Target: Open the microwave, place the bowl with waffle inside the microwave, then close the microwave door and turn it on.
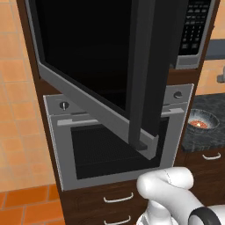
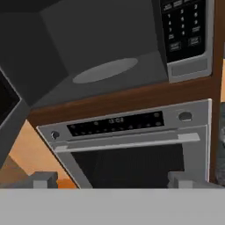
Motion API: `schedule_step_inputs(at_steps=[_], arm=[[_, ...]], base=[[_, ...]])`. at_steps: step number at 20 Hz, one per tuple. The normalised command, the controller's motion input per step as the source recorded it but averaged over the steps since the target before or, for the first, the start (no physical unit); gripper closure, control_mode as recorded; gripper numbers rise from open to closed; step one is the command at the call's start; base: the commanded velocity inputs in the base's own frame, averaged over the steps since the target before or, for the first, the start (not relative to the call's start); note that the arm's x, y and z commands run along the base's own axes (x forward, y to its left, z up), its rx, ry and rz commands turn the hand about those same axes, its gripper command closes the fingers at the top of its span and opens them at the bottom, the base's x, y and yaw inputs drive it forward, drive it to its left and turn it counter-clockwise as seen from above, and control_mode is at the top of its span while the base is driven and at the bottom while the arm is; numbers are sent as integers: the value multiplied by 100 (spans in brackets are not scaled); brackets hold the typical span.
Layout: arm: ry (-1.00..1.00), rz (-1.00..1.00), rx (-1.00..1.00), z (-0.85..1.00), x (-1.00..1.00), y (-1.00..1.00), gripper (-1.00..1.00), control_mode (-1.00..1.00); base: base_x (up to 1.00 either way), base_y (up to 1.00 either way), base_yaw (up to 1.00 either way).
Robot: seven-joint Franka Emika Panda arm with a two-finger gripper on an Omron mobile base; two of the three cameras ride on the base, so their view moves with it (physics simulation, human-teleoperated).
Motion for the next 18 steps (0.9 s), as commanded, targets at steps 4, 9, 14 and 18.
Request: schedule_step_inputs(at_steps=[4,9,14,18], arm=[[22,-46,10,-56,8,-100,-100,-100],[32,-49,12,-46,6,-100,-100,-100],[25,-48,7,-62,42,-100,-100,-100],[13,-43,14,-79,73,-99,-100,-100]], base=[[0,0,0],[0,0,0],[0,0,0],[0,0,0]])
